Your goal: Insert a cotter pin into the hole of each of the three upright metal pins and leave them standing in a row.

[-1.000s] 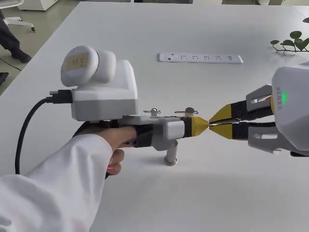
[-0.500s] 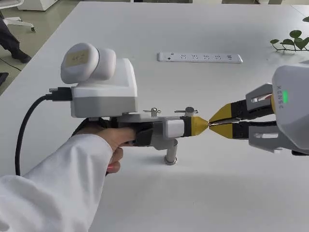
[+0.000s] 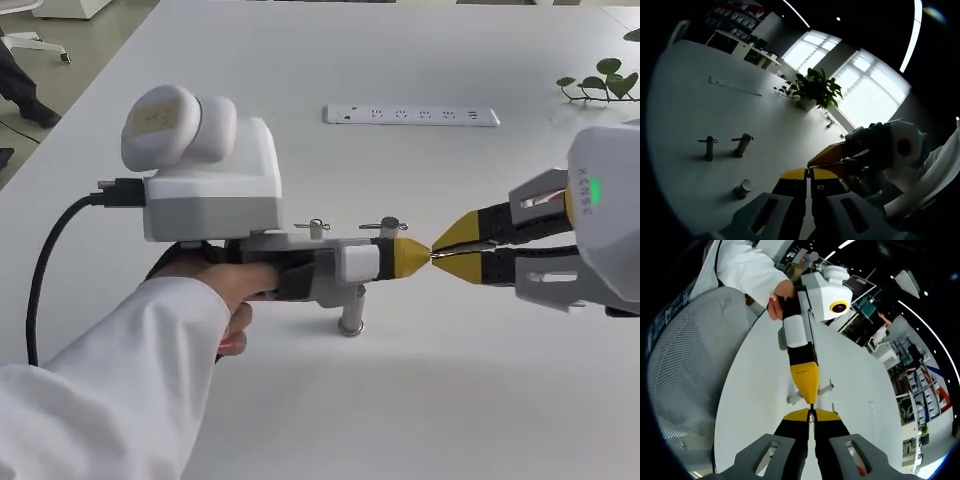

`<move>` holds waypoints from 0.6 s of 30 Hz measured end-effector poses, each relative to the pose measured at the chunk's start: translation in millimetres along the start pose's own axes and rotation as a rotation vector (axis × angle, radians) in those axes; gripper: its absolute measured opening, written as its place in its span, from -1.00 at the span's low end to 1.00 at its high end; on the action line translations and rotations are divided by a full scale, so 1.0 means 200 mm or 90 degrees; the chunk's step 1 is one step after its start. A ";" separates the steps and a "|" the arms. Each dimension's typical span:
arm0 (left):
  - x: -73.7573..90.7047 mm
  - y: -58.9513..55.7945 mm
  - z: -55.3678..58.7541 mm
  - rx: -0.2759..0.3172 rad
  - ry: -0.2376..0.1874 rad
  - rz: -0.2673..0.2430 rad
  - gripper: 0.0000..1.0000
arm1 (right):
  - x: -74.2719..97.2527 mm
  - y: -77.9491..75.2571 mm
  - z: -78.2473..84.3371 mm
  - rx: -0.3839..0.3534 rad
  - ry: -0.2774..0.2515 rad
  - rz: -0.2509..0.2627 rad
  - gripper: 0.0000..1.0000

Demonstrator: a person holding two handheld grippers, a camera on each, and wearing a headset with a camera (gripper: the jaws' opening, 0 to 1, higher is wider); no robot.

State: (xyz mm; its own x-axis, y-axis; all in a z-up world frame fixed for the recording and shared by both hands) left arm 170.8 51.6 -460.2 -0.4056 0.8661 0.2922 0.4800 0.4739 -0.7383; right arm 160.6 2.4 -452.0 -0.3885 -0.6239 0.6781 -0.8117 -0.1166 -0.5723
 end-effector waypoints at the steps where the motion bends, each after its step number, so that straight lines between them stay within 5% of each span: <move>1: 0.00 0.00 0.00 -0.001 0.000 0.001 -1.00 | 0.00 0.00 0.00 0.000 -0.001 -0.002 -1.00; 12: 0.02 0.02 0.02 0.004 0.011 -0.005 -1.00 | 0.00 0.01 0.03 -0.002 -0.005 -0.012 -0.85; 18: 0.05 0.03 0.04 -0.041 0.029 -0.007 -1.00 | -0.01 0.04 0.05 -0.097 -0.044 -0.044 -0.77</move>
State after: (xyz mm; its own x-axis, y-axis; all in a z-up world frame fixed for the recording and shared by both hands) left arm 163.4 60.8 -466.8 -0.3766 0.8662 0.3286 0.5256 0.4918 -0.6941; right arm 158.6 -5.4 -462.6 -0.3029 -0.6702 0.6775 -0.8941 -0.0462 -0.4455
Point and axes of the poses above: the centre of the closed fingertips' face, and the gripper's own axes: x roughly backward along the fingers, y roughly to its left, z roughly out of its underside, the point moved 3 cm from there along x, roughly backward along the fingers, and after that the axes turned 6 degrees about x, right-handed, at the moved point
